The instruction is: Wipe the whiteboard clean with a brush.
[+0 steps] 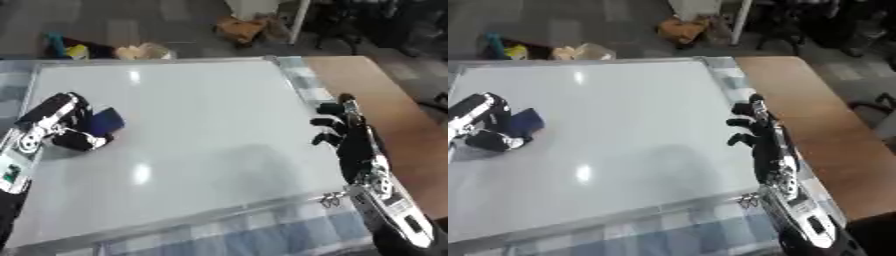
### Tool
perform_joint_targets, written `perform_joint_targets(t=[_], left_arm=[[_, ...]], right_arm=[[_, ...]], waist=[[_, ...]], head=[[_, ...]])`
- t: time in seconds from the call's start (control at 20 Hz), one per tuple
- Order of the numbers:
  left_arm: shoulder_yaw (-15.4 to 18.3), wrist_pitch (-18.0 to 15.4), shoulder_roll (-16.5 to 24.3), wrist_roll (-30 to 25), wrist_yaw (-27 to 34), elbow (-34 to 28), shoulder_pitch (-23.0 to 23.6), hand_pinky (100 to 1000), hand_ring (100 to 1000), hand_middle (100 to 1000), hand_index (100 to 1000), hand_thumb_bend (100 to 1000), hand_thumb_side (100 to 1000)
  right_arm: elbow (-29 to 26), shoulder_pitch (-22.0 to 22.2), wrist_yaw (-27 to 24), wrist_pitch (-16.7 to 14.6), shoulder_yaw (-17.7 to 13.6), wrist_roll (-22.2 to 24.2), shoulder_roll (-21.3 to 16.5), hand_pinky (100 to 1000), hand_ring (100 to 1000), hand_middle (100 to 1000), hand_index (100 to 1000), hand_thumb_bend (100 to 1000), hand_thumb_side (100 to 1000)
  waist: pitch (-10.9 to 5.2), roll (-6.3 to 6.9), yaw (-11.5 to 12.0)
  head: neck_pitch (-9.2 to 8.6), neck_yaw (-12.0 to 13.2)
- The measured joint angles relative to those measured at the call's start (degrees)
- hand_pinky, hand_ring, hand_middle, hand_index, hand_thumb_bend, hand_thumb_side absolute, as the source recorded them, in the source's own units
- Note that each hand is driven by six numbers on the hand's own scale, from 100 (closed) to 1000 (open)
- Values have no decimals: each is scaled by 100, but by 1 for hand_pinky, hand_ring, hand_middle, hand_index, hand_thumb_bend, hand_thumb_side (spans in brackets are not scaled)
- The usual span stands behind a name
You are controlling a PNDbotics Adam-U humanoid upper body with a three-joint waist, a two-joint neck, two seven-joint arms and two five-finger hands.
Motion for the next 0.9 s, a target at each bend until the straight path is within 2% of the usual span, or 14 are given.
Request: perform_joint_targets(t=[0.15, 0.3, 0.4, 0.6, 0.9], left_arm=[[28, 17, 23, 90, -136, 58, -24, 485, 532, 503, 305, 719, 349], [62, 43, 68, 184, -969, 76, -50, 495, 540, 509, 306, 720, 349], [88, 67, 96, 240, -1301, 91, -69, 501, 544, 511, 307, 724, 350], [101, 91, 140, 327, -1554, 134, -97, 509, 545, 512, 306, 724, 351], [131, 59, 147, 342, -1608, 170, -98, 501, 533, 498, 301, 698, 354]], right_arm=[[0, 1, 0, -1, 0, 1, 0, 341, 606, 638, 650, 100, 790], [0, 1, 0, -2, 0, 2, 0, 341, 606, 638, 650, 100, 790], [0, 2, 0, -2, 0, 3, 0, 342, 606, 638, 650, 100, 791], [0, 2, 0, -2, 0, 4, 0, 342, 606, 639, 650, 100, 792], [0, 2, 0, -1, 0, 5, 0, 342, 606, 639, 650, 100, 791]], waist=[[0, 2, -4], [0, 7, -6], [-1, 17, -9], [-2, 17, -11], [-7, 14, -14]], head=[[0, 0], [0, 0], [0, 0], [0, 0], [0, 0]])
